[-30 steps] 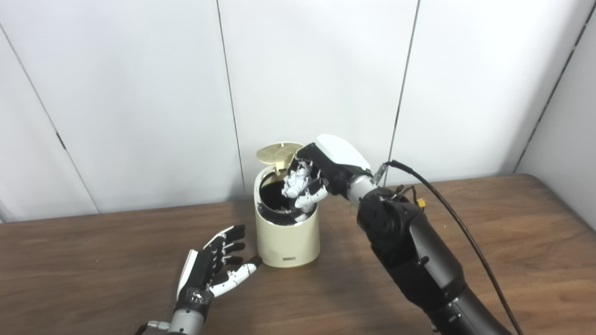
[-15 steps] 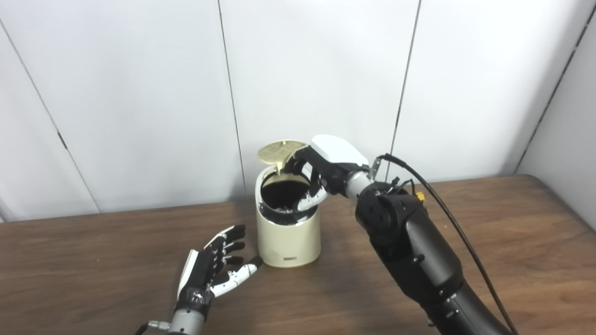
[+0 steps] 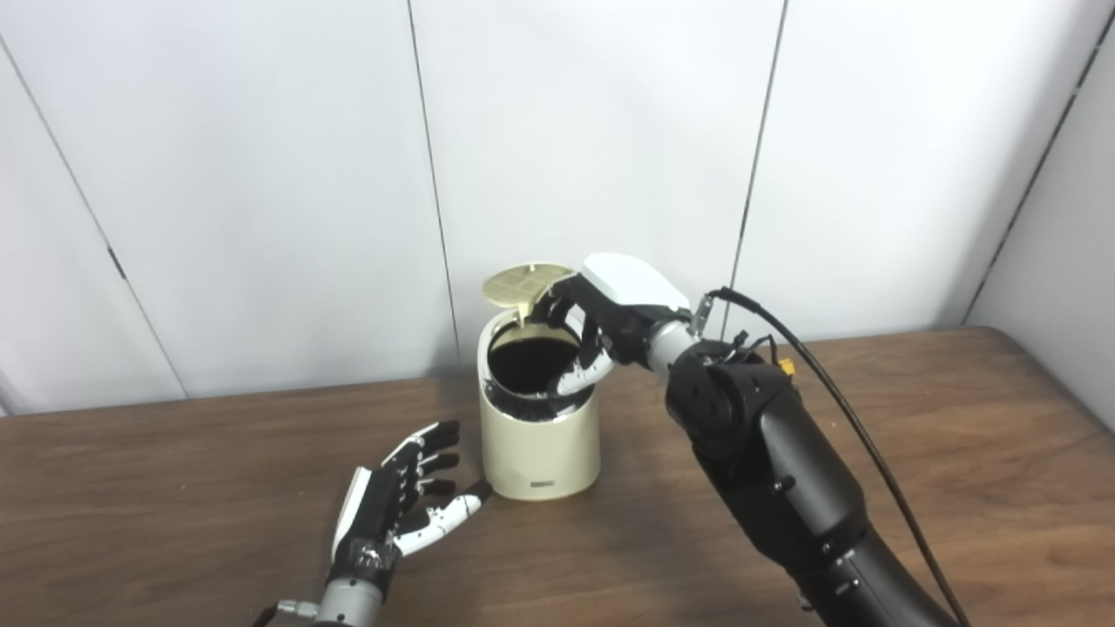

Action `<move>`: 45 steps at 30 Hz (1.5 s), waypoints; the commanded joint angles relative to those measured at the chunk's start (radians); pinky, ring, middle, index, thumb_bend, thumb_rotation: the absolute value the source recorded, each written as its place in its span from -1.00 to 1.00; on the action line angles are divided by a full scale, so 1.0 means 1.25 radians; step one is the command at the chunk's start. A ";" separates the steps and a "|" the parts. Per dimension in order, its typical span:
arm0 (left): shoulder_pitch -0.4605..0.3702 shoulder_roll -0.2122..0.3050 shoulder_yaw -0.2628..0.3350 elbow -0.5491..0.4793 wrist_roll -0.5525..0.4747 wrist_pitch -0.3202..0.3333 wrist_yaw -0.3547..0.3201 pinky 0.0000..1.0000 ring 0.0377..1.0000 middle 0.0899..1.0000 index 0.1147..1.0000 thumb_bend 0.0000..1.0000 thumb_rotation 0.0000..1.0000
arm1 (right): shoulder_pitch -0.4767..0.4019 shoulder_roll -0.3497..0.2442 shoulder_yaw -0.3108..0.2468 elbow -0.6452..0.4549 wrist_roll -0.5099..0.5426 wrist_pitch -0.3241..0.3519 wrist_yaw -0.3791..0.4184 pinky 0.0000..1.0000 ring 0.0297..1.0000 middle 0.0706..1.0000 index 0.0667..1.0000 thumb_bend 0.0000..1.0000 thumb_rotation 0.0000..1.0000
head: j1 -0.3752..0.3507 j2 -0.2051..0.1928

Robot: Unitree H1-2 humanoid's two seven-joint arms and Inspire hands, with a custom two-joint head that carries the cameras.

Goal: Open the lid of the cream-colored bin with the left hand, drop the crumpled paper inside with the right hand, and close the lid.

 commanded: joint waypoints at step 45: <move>0.000 0.000 0.000 -0.062 0.002 -0.025 0.004 0.35 0.57 0.66 0.67 0.38 -0.69 | 0.363 0.059 -0.264 -0.026 0.540 -0.336 -0.429 -0.14 0.12 0.37 0.38 0.63 -0.94 | 0.107 -0.017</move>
